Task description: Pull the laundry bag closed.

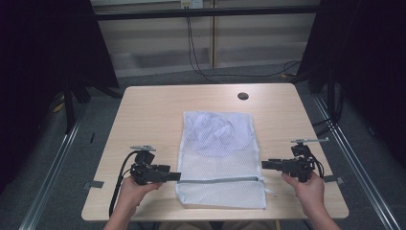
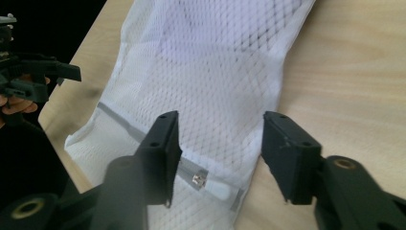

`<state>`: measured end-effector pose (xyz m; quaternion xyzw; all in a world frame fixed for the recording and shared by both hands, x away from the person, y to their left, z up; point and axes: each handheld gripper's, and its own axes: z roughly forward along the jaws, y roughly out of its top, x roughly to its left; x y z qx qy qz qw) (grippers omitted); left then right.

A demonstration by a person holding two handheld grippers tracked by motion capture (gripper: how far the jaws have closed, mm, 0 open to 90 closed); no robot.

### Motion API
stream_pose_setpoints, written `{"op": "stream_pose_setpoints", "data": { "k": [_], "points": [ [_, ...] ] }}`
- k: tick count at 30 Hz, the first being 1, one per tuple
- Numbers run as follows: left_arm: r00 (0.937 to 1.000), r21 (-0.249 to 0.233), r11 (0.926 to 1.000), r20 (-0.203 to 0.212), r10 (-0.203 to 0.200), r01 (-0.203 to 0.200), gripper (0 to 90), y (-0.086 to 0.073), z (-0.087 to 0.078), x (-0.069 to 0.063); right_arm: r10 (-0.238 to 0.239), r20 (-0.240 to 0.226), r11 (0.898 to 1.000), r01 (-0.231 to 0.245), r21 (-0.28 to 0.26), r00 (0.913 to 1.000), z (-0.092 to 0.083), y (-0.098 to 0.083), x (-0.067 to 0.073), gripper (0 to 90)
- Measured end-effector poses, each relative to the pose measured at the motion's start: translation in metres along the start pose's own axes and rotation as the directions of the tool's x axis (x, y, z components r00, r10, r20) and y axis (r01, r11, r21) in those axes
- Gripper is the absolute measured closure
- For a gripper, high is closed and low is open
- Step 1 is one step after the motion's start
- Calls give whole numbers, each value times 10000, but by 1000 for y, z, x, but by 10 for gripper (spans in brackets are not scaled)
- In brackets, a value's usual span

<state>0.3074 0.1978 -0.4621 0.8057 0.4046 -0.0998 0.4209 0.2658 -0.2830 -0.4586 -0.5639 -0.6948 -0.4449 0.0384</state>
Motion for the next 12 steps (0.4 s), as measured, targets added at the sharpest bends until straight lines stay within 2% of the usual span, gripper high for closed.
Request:
{"op": "stream_pose_setpoints", "data": {
  "k": [3, 6, 12],
  "points": [
    [9980, -21, 9996, -573, 265, -267, 158, 1, -3, 1, -277, 240, 9994, 282, -212, 9993, -2, 1, -1, 369],
    [9970, -173, 9994, -723, 273, -286, 130, 1, -5, 4, -353, 413, 9989, 366, -303, 9985, -3, 1, -3, 294],
    [9922, -231, 9988, -1180, 393, -424, 115, 1, -7, 8, -601, 885, 9976, 629, -285, 9943, -4, 2, -5, 232]
  ]
}}
